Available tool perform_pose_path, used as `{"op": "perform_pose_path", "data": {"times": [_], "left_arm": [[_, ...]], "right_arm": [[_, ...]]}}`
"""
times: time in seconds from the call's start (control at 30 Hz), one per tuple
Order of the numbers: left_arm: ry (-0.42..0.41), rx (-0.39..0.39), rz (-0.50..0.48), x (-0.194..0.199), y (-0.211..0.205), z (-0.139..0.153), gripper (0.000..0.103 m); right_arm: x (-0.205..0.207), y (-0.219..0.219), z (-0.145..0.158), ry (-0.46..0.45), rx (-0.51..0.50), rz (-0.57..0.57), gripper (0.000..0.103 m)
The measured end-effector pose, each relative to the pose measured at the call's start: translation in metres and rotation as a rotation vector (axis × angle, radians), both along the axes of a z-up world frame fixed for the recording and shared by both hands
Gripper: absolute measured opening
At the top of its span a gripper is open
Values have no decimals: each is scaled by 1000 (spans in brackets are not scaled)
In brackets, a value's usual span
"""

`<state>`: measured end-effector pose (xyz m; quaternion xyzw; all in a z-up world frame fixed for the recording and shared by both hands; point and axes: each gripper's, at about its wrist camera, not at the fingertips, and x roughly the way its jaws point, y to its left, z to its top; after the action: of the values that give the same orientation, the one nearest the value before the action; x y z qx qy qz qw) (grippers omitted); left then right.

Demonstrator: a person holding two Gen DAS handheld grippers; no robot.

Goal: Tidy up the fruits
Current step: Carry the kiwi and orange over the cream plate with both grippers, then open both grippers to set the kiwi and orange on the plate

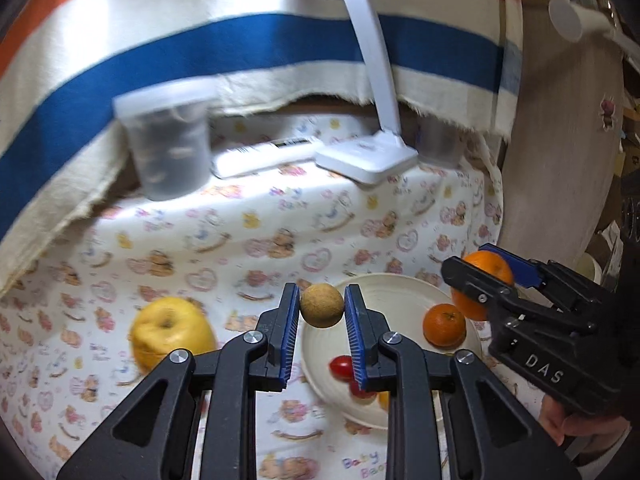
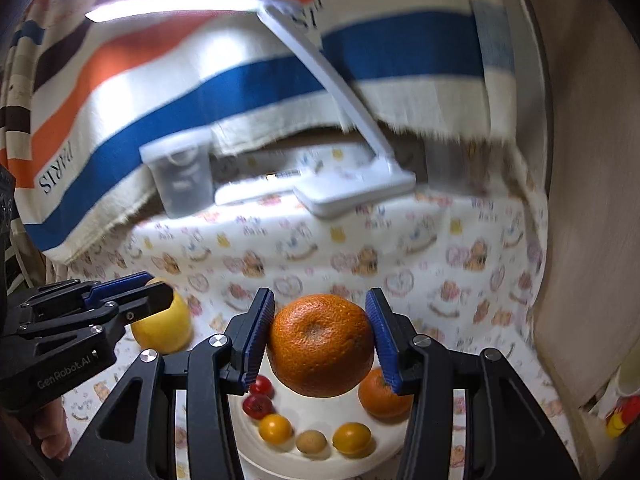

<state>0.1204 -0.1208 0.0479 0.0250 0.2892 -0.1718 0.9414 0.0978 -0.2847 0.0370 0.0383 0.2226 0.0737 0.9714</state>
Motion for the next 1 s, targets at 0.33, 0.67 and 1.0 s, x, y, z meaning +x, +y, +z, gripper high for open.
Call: {"op": "perform_pose_path", "data": {"times": [0.33,0.67,1.0], "left_arm": [[104,8,-33,20,-12,-50,22],[167,31,-69,22,-22,-71,22],[226,33,-98,27,-27,-81,22]], "right_arm": [[22,-20,-26,75,24,-44,49],[31,-24,-39,126,46,-28,49],[32,-29,-41,141,84,-25,49]]}}
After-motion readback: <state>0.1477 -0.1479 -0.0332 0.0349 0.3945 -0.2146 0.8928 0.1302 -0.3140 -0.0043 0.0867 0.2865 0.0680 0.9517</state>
